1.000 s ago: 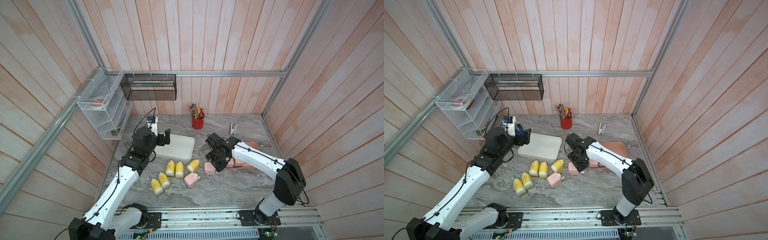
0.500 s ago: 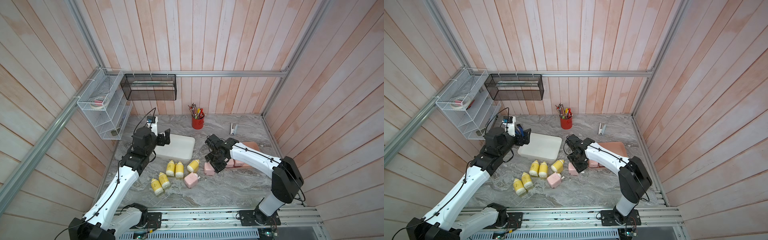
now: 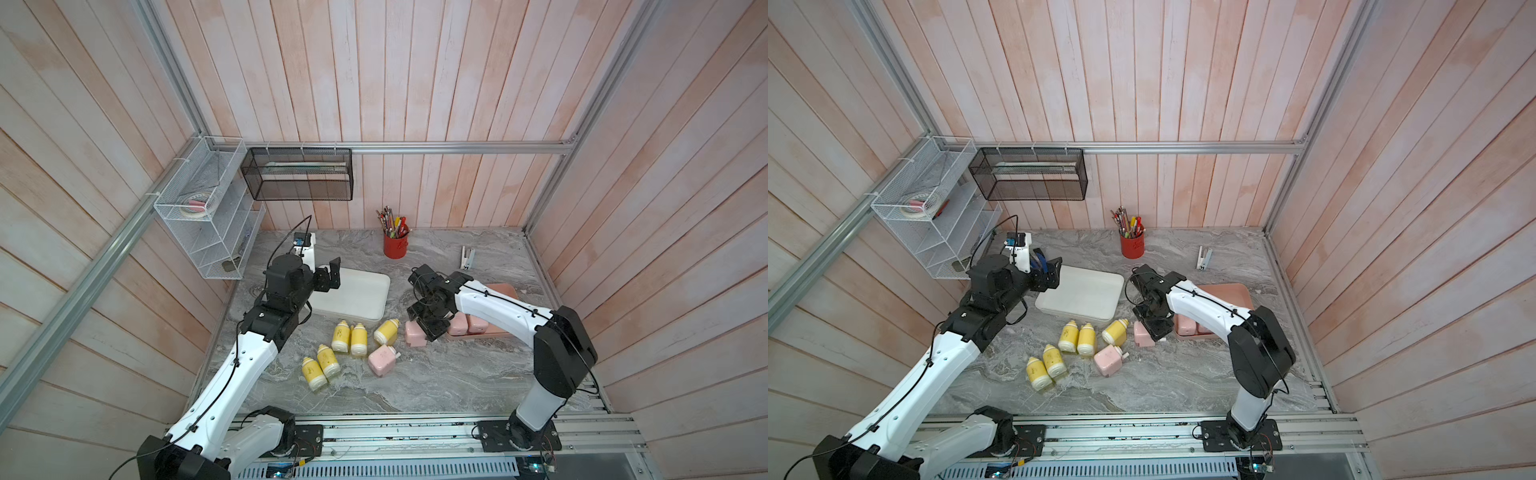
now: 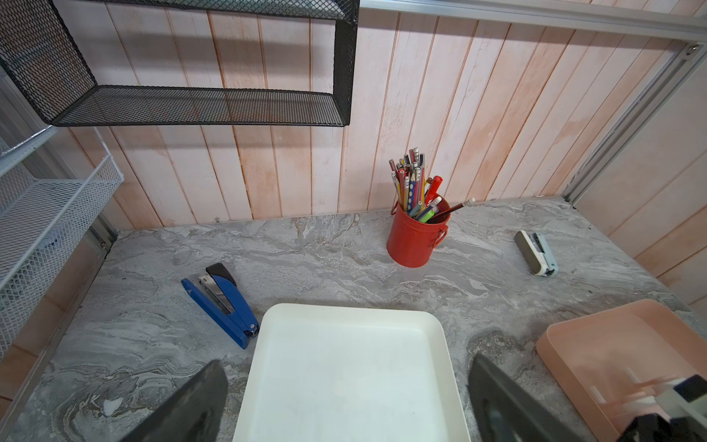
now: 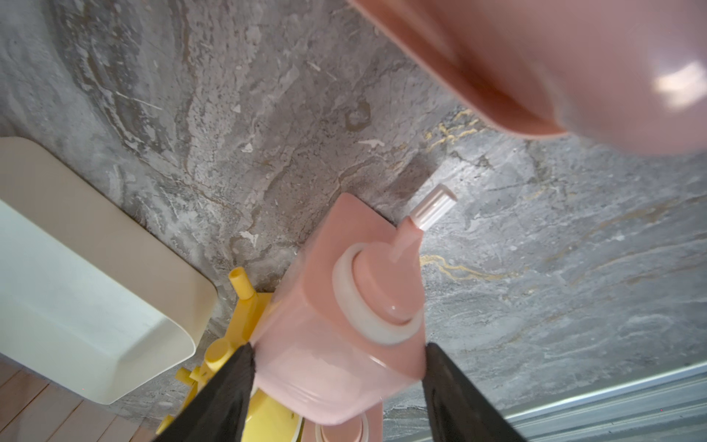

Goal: Place the pencil sharpeners by color into the storage box
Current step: Pick up the pencil sharpener from the center of the board.

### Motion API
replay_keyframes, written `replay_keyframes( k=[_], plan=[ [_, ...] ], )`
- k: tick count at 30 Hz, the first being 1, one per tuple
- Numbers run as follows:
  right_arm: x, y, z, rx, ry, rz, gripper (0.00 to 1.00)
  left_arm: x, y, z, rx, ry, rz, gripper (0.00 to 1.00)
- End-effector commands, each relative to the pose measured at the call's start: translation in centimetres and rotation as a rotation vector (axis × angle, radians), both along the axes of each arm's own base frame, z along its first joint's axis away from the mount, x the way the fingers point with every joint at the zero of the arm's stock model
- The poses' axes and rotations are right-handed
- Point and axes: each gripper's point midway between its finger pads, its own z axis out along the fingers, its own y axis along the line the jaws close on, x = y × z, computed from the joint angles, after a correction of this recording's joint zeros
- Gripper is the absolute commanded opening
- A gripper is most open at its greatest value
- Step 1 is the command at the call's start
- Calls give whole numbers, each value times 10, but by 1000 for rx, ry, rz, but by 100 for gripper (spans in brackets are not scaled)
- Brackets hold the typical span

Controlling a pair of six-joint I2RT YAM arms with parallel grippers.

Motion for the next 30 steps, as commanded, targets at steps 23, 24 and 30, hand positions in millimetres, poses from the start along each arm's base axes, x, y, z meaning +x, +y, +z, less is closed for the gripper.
replay_keyframes(
  k=[23,24,30],
  plan=[
    [6,6,-6,-30,11,-2,76,0,0,-1,15,-10,1,100],
    [6,6,-7,-31,15,-1,76,1,0,-1,15,-9,2,100],
    [3,6,-14,-30,26,7,71,1,0,-2,17,-8,3,100]
  ],
)
